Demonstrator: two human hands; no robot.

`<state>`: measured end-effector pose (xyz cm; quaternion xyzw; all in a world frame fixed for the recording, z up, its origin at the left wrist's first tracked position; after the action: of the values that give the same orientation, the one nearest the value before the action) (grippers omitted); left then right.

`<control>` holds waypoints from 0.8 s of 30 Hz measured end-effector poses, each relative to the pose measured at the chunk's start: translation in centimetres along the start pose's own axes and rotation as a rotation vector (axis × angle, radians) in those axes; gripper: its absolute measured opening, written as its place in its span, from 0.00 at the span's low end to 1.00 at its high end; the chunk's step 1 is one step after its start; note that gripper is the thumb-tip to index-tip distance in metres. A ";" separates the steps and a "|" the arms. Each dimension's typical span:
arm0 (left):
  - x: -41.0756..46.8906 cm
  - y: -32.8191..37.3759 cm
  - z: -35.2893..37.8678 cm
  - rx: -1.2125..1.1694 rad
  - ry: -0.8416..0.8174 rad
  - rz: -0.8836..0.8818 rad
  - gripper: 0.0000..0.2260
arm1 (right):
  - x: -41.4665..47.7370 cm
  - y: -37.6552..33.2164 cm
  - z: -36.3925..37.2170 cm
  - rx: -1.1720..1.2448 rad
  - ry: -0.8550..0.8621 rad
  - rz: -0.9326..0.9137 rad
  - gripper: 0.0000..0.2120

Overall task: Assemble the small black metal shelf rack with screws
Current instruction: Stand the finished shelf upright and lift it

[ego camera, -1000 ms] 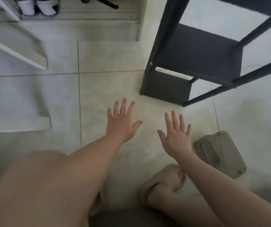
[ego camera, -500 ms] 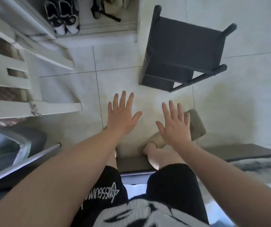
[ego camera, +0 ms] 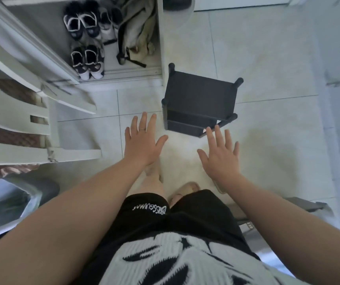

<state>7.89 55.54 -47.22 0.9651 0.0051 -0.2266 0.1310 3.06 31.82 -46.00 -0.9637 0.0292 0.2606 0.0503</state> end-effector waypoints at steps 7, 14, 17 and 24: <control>6.3 1.6 -4.1 -0.116 -0.070 0.014 0.32 | 4.4 1.0 -3.6 0.068 -0.013 0.131 0.33; 14.8 2.3 -5.5 -0.192 -0.197 0.072 0.31 | 10.1 2.4 -6.1 0.110 -0.076 0.286 0.33; 17.6 2.6 -4.8 -0.298 -0.321 -0.059 0.34 | 12.2 3.7 -6.4 0.151 -0.106 0.346 0.33; 22.6 2.7 -1.6 -0.490 -0.480 -0.321 0.35 | 17.8 6.6 -5.0 0.276 -0.160 0.414 0.34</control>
<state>29.03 52.19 -55.05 0.8115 0.1797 -0.4559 0.3184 20.42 24.18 -51.24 -0.8975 0.2570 0.3344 0.1289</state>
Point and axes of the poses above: each hand's wrist, its own x-axis towards the middle knuckle, its own z-axis out of the palm, y = z × x, the point moved 2 cm from there along x, towards the middle knuckle, and after that the axes turned 1 degree about y, right-handed, at the moved point
